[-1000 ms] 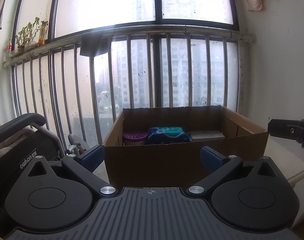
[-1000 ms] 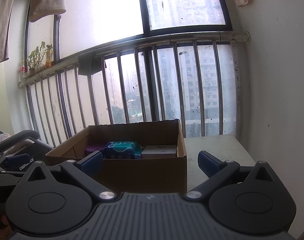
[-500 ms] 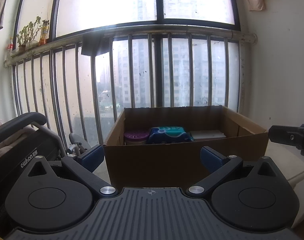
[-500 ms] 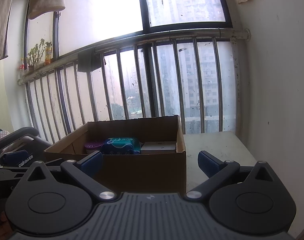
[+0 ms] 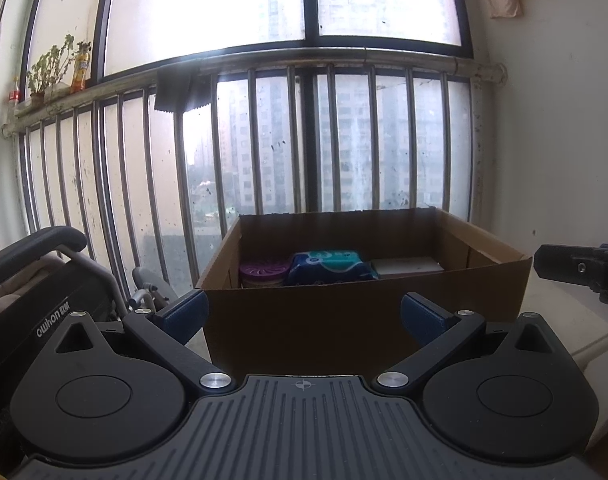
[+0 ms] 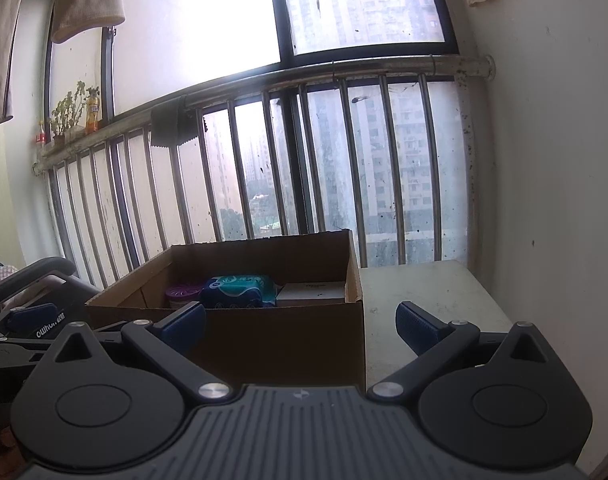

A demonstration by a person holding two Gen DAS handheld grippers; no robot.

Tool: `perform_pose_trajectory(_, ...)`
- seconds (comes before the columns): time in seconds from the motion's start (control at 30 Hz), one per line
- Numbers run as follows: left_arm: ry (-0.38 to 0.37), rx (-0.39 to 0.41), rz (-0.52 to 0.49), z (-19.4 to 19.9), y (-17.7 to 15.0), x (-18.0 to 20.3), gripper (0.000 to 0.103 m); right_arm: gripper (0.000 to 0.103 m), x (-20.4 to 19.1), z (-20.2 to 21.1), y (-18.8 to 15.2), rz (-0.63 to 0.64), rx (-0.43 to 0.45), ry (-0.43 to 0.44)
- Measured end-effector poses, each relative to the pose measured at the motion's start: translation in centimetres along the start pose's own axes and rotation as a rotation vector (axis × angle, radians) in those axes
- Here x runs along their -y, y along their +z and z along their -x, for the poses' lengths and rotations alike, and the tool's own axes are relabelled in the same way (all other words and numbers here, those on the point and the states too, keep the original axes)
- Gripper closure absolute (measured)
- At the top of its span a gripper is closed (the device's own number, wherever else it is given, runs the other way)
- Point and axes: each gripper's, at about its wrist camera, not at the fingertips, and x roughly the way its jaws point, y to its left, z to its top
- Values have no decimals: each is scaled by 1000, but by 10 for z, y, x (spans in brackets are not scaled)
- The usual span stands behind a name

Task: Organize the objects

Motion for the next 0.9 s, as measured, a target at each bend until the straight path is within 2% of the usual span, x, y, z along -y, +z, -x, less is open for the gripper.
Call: perform_pose_trajectory(0.9,-1,-7,6,-3,0,-3,0,0,-3,-3,-1,6,-10,5)
